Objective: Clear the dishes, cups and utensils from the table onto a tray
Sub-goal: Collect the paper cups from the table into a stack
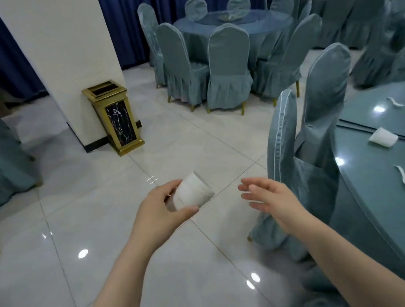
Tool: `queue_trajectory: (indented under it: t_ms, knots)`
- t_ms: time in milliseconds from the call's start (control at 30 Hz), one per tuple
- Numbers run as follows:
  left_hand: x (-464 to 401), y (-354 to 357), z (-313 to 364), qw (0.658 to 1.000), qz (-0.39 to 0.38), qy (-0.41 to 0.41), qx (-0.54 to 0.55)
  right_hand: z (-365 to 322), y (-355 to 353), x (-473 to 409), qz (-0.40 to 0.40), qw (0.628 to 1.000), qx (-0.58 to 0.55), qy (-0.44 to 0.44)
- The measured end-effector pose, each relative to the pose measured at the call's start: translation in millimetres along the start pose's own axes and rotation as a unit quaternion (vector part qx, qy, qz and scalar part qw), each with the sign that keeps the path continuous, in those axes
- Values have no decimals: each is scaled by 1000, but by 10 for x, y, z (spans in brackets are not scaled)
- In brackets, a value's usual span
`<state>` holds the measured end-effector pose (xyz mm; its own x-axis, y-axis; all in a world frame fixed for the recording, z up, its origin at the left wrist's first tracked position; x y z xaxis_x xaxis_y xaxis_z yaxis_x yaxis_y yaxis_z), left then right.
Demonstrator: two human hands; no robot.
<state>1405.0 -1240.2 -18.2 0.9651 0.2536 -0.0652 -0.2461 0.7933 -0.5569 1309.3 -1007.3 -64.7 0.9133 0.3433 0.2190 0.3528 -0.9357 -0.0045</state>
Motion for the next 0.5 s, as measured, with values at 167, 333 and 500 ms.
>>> queue_trajectory:
  t_ms: [167, 333, 500]
  knots:
    - [-1095, -83, -52, 996, -43, 15, 80, -71, -311, -706, 94, 996, 6, 2]
    - [-2194, 18, 8, 983, -111, 50, 137, -228, -747, -1127, 251, 967, 45, -3]
    - [-2961, 306, 358, 965, -167, 87, 180, -413, -1182, -1146, 351, 932, 88, 5]
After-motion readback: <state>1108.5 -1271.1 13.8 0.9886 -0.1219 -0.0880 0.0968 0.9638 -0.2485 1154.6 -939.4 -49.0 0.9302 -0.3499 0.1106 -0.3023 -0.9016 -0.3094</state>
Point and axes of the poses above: each hand's wrist, its own x-axis away from the middle knuckle, its own y-axis out of the palm, z = x × y, the point moved 5 cm from there along -x, towards the middle knuckle
